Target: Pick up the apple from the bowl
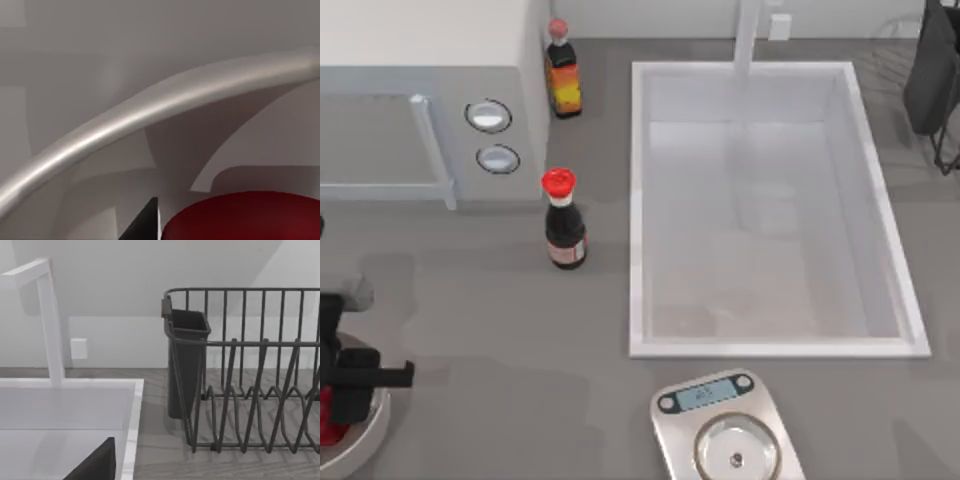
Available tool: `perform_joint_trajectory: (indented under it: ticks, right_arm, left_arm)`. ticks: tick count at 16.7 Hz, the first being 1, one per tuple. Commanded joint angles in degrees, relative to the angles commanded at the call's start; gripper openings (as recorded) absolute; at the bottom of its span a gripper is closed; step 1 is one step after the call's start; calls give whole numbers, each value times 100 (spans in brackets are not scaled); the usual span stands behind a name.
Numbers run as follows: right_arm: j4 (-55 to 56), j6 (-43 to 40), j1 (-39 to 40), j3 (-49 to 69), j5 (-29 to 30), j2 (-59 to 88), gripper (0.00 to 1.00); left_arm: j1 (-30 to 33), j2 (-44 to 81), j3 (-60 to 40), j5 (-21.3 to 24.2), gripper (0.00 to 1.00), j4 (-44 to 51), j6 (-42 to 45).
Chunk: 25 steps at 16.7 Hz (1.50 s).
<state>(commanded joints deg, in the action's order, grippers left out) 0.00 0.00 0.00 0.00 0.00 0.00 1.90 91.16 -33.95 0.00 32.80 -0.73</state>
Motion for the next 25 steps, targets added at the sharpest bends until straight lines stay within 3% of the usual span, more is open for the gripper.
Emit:
perform_joint_trajectory:
  ticks: [9, 17, 18, 21, 25]
  right_arm:
    - [0, 0, 0, 0, 0, 0, 100]
    - [0, 0, 0, 0, 0, 0, 100]
    - [0, 0, 0, 0, 0, 0, 100]
    - [0, 0, 0, 0, 0, 0, 100]
    - [0, 0, 0, 0, 0, 0, 100]
  left_arm:
    - [0, 0, 0, 0, 2, 0, 0]
    - [0, 0, 0, 0, 0, 0, 0]
    - [-24, -718, -235, -113, 0, 509, 74]
    - [-19, -692, -436, -114, 0, 717, 69]
    - [4, -650, -1524, -117, 0, 1833, 48]
